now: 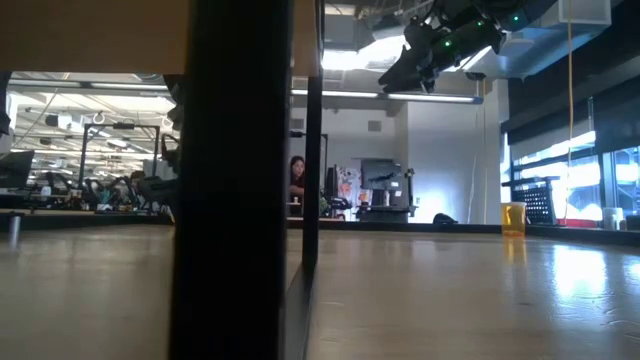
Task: Pick and place medicine bottles onto shelf by color
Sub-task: Put the top left orange pill bottle on the shelf aligned with the other orange pill bottle
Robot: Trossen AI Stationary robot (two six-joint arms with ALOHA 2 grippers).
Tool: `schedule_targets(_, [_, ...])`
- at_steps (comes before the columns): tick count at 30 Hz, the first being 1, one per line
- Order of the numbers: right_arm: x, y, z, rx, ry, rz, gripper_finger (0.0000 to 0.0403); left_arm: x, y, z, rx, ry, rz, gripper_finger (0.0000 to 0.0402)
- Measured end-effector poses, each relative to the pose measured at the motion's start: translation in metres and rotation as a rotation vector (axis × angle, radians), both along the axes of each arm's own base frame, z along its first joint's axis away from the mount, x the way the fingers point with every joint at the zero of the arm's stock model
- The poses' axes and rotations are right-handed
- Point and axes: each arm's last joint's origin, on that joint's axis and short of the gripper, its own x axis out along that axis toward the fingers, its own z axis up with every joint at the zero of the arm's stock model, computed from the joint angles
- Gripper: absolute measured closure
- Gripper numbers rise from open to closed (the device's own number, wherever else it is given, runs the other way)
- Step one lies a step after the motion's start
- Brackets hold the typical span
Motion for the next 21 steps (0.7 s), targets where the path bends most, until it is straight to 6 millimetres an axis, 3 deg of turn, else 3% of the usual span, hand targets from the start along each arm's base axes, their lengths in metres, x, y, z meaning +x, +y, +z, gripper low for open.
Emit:
schedule_targets(4, [0.0,0.0,0.0,0.0,0.0,-0.001,0.0189,0.001,-0.001,0.0,-0.004,0.027,-0.038,0.0132])
schedule_targets(12, [0.0,0.0,0.0,0.0,0.0,0.0,0.0189,0.009,-0.014,0.002,-0.049,0.187,-0.307,0.0137])
schedule_targets(21, [0.0,0.0,0.0,0.0,0.0,0.0,0.0189,-0.006,-0.023,0.05,-0.003,0.285,-0.486,0.0138])
